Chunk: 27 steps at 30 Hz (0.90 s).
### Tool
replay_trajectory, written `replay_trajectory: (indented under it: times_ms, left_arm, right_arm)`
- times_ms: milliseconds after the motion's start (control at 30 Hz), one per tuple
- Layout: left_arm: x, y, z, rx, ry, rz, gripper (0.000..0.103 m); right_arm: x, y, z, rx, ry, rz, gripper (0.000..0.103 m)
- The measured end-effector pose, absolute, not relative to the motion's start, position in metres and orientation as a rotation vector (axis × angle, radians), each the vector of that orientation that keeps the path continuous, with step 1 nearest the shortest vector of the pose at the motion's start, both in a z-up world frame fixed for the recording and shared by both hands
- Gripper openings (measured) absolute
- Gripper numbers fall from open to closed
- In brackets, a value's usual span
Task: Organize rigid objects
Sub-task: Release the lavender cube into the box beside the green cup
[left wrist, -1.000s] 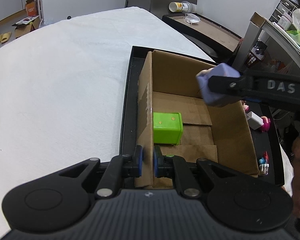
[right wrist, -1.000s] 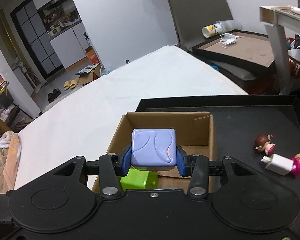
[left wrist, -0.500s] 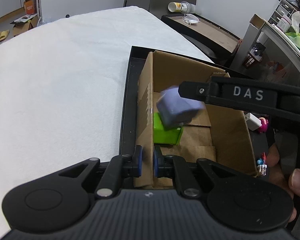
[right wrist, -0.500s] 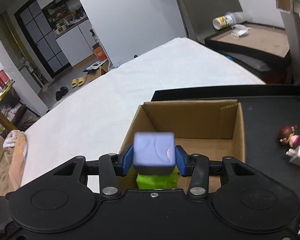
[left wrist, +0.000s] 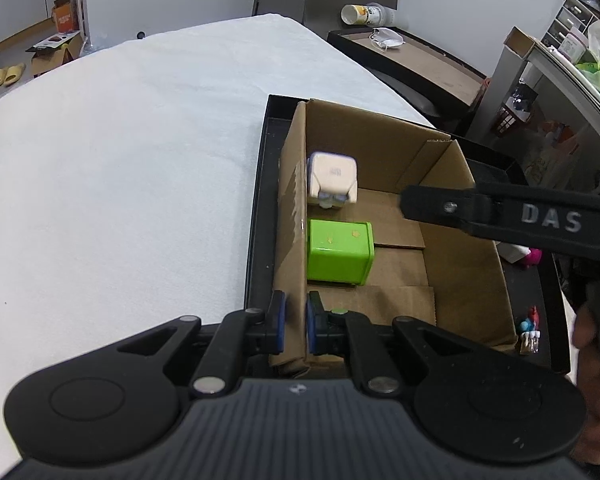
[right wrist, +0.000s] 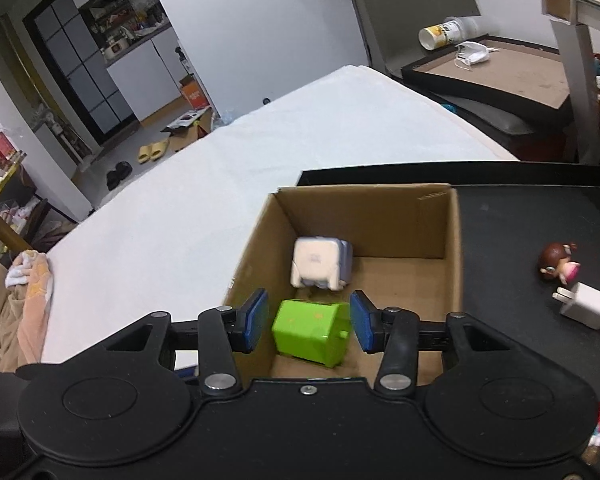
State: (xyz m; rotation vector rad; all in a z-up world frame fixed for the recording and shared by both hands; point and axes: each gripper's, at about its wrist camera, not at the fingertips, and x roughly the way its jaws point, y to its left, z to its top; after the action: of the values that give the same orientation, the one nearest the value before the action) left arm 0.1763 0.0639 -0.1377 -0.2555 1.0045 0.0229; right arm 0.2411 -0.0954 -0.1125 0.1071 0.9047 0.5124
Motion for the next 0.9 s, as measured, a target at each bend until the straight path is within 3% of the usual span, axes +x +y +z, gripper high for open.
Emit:
replay_trajectory:
  times_ms: [367, 500, 900]
  left_arm:
    - [0.176, 0.055, -0.137, -0.216, 1.005, 0.045, 0.009]
    - [0.175, 0.054, -0.137, -0.208, 1.001, 0.047, 0.009]
    - [0.175, 0.053, -0.138, -0.219, 1.007, 0.055, 0.009]
  right_arm:
    - [0.234, -0.126, -0.100, 0.098, 0.902, 0.443, 0.055]
    - [0.234, -0.140, -0.100, 0.076, 0.896, 0.357, 0.067]
    - [0.237, -0.191, -0.129, 0.096, 0.958, 0.116, 0.068]
